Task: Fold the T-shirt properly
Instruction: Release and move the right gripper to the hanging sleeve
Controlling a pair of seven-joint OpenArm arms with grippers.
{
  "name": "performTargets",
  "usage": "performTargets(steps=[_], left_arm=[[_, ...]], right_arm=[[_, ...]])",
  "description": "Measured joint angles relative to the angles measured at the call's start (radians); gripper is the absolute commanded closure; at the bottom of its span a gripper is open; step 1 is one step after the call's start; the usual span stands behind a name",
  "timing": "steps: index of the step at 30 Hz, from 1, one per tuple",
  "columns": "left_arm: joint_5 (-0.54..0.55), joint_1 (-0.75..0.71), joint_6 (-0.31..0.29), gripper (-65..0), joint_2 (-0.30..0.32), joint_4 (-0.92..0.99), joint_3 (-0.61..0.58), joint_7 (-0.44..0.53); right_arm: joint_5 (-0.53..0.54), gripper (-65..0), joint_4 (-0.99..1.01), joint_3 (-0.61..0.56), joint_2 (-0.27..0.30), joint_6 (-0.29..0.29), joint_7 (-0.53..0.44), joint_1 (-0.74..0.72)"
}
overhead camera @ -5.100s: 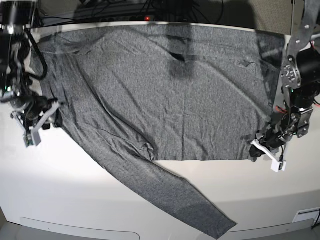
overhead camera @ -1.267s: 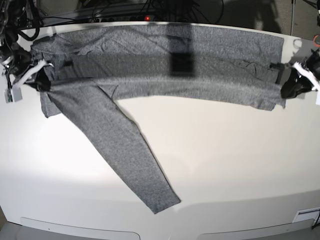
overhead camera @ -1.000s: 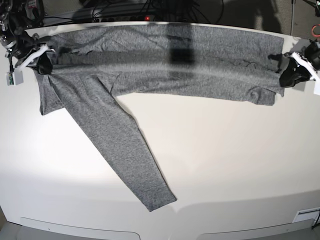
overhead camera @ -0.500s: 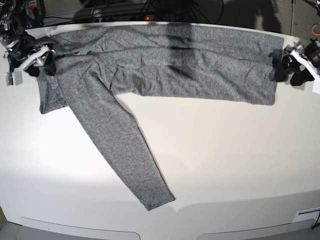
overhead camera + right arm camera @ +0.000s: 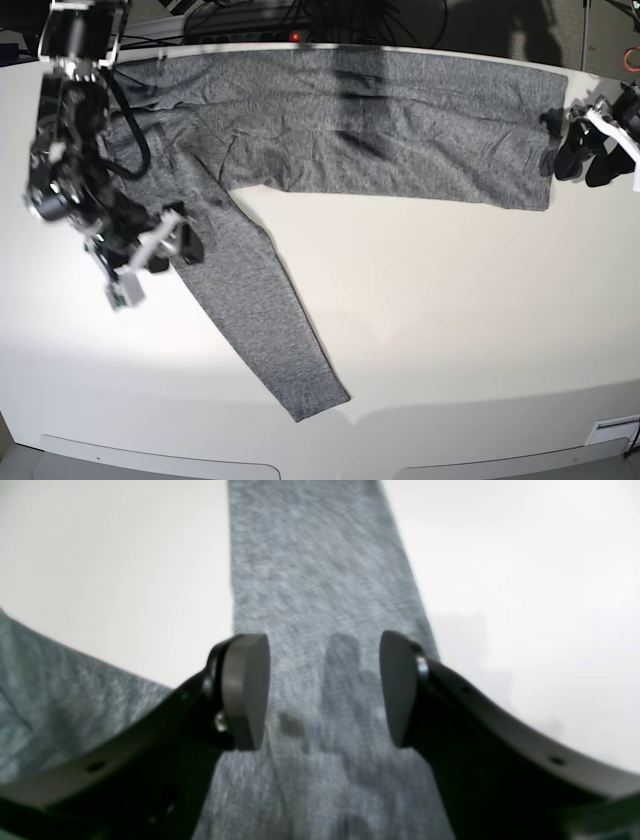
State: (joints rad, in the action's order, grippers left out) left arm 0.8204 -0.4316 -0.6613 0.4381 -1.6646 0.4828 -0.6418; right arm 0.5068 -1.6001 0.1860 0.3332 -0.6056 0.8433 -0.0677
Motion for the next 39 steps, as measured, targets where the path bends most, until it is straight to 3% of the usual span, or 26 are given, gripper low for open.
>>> performTargets(steps=[3, 7, 12, 21, 23, 34, 39], left_arm=[[-0.002, 0.000, 0.000, -38.2, -0.028, 0.000, 0.000, 0.003], [0.000, 0.000, 0.000, -38.2, -0.086, 0.000, 0.000, 0.003], [-0.004, 0.003, 0.001, -38.2, -0.123, 0.000, 0.001, 0.014], [-0.004, 0.003, 0.001, -38.2, -0.125, 0.000, 0.001, 0.015], [-0.004, 0.003, 0.000, -38.2, -0.125, 0.000, 0.001, 0.015], [-0.004, 0.003, 0.000, -38.2, -0.125, 0.000, 0.001, 0.030], [-0.005, 0.003, 0.000, -38.2, -0.125, 0.000, 0.001, 0.030]], right_arm=[[-0.067, -35.2, 0.135, -0.097, -0.004, 0.042, -0.004, -0.116], [-0.116, -35.2, 0.372, -0.170, -0.011, 0.049, -0.004, -0.268], [-0.172, -35.2, 0.636, -0.181, -0.031, 0.049, -0.056, -0.456], [-0.304, -35.2, 1.062, -0.181, -0.037, 0.032, -0.196, -0.671], [-0.304, -35.2, 1.117, -0.181, -0.037, 0.006, -0.200, -0.698], [-0.473, -34.6, 1.169, -0.181, -0.112, -0.001, -0.200, -0.701], [-0.486, -16.2, 1.168, -0.180, -0.123, 0.000, -0.192, -0.700]])
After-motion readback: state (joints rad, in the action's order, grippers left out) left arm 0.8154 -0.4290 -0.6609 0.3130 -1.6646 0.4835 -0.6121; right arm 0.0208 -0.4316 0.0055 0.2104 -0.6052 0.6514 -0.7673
